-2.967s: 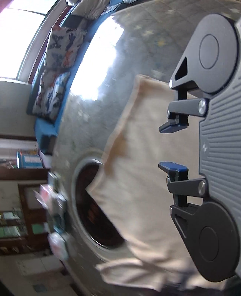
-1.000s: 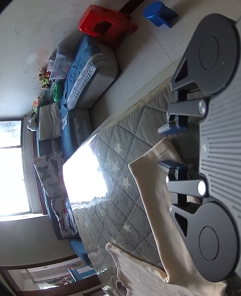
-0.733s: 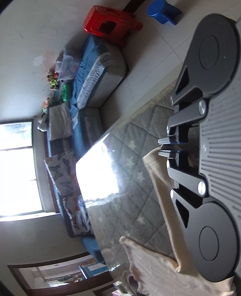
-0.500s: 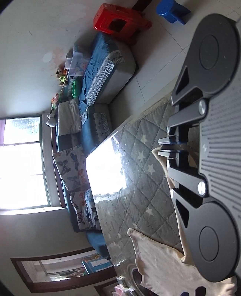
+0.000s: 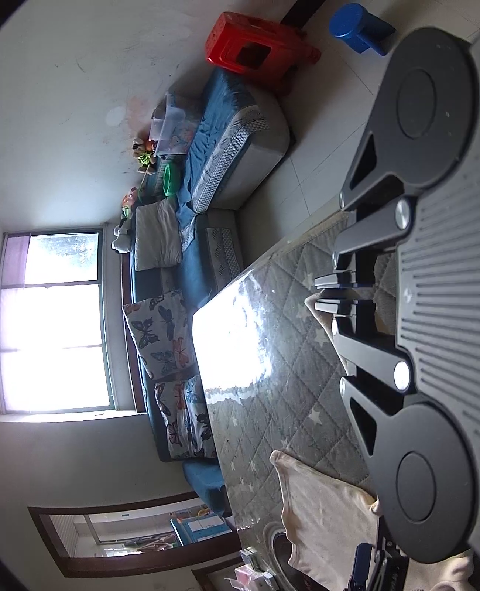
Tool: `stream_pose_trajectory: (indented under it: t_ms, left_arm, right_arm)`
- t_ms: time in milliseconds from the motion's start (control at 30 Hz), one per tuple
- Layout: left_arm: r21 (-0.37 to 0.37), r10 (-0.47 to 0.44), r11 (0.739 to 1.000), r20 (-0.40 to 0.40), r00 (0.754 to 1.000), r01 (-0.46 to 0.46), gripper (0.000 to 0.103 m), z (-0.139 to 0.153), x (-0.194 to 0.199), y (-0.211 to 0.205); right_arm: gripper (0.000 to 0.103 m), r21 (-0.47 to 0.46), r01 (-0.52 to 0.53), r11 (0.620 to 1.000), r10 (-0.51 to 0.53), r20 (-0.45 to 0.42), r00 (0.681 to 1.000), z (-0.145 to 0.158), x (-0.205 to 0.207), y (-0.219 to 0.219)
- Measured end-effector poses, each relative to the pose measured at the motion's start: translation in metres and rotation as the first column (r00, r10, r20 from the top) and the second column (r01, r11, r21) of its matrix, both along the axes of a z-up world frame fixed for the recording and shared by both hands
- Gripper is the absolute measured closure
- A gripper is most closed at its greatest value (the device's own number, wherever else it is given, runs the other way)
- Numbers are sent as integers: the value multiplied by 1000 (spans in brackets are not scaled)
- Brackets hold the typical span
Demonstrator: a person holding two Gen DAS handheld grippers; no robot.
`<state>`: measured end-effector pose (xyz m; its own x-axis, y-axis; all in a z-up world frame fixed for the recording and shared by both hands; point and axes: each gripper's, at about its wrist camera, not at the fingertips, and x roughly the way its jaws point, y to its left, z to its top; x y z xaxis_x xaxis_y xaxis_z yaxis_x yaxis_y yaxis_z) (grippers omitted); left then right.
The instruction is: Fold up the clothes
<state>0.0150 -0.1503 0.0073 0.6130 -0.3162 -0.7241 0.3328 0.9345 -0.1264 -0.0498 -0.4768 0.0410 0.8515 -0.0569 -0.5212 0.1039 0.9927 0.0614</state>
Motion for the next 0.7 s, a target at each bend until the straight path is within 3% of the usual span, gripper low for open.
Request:
stream_pose_trajectory:
  t_ms: [200,433,567,700]
  left_arm:
    - [9,14,1000,8,1000,-15,20,0,-2,-2]
    - [-52,76,996,22,997,-74,19,17,-15,45]
    - [-91,131,988,40,991,-127,19,27,-28,85]
    - [-118,187,977,59,981,-179,19,32,-45,122]
  right_arm:
    - [99,-1,-17,1000,17,10,1000,5,-4,1]
    - [99,-59,-159,985,164,77,984,51,-14,39]
    - [99,-109,-268,957,280,108,954,76,-14,76]
    - [99,-170,-433,885,454,106,885,96,-8,140]
